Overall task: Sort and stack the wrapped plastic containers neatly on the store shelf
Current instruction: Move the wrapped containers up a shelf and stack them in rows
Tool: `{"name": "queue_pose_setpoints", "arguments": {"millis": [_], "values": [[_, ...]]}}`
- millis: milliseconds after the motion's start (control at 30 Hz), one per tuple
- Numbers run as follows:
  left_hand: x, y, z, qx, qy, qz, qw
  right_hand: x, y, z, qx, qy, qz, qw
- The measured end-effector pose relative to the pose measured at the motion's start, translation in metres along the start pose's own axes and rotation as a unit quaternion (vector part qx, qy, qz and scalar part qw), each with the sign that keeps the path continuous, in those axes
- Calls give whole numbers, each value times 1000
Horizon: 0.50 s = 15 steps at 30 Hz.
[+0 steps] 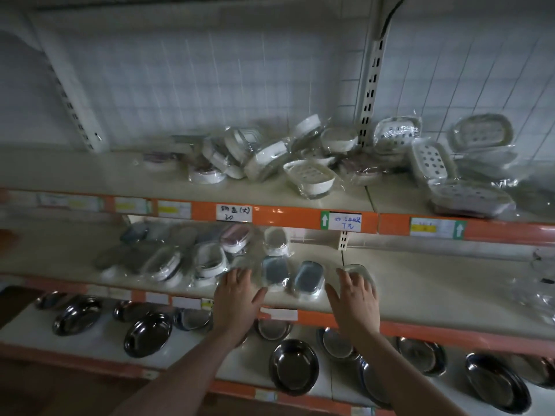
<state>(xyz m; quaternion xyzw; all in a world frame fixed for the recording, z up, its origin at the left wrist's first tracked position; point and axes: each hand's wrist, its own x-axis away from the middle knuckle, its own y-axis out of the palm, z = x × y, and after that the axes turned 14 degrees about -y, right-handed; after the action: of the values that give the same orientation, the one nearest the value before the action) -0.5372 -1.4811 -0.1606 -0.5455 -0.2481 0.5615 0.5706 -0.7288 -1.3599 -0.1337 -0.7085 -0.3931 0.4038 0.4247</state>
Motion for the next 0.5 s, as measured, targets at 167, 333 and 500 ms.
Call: {"name": "queue_pose_setpoints", "arguments": {"millis": [167,333,500], "values": [[7,-51,-71,12,-27,28,999,9,-11,-72,8,-26,13,1000],[1,-104,-128,5,-48,60,997,3,-23,-137,10,-68,52,996],[-14,-140,-172,12,-62,98,993,-15,-28,-186,27,-98,75,992]]}}
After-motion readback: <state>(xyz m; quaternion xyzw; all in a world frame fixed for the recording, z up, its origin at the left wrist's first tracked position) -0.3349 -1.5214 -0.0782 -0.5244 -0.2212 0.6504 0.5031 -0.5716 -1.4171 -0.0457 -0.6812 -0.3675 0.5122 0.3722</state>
